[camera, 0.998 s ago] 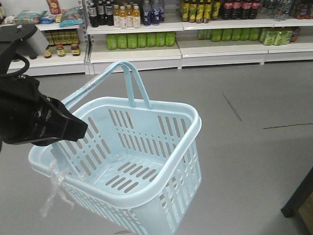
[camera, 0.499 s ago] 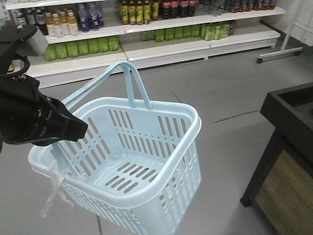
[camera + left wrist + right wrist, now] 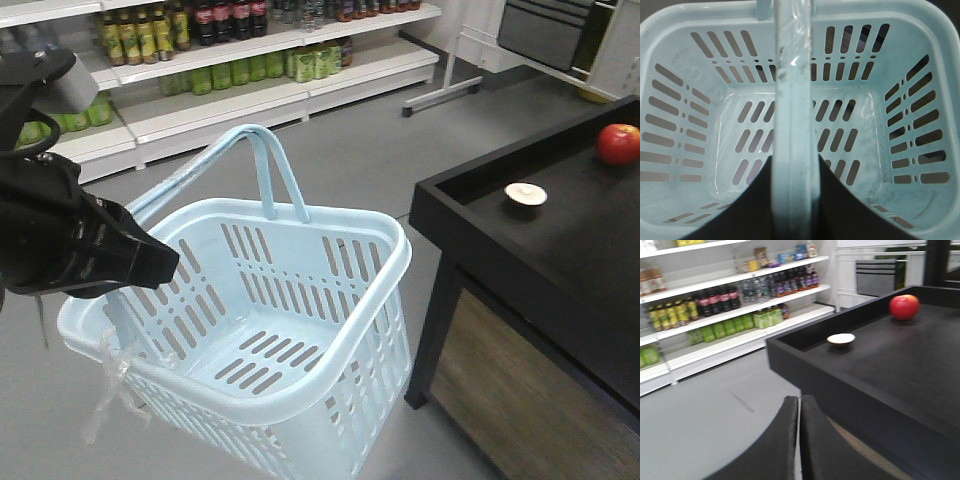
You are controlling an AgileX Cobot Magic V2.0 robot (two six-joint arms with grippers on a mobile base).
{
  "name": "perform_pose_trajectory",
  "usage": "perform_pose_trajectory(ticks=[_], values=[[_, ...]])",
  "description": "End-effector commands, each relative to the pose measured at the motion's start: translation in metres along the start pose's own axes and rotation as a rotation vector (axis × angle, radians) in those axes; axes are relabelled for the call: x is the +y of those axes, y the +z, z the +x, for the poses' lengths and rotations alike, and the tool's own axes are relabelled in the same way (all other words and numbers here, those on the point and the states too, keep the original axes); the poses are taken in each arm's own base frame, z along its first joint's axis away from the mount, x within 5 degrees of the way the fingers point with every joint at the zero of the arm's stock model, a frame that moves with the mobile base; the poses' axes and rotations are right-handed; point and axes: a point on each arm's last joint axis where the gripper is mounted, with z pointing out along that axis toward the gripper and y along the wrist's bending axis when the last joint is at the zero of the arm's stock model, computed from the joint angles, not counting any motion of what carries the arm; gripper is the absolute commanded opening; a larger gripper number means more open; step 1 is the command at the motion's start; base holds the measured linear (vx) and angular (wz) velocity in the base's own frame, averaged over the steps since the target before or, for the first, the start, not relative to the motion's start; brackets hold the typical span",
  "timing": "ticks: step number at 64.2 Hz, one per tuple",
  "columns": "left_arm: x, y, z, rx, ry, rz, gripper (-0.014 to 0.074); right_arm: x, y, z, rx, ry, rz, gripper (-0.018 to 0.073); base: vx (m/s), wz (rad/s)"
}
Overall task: Pick three apples into basket with both arms
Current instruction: 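Approach the apple table holding the basket in the left gripper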
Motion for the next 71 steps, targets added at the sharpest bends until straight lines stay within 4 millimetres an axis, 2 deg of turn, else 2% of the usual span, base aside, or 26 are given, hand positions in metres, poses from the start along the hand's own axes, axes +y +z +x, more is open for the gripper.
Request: perform_pose_trajectory(ticks=[1,71], values=[[-0.0078,-0.0147,-0.0094,-0.12,-0.006,0.043,-0.0008,0.0006,0.0001,-0.002,-0.067,-0.015,-0.011,-0.0001,0.11,-0.51],[-0.0078,-0.0147,-0.0094,-0.12,-0.006,0.043,-0.0008,0.0006,0.0001,-0.0017,-0.064,-0.015,-0.01,-0.0001,0.09,-0.52]])
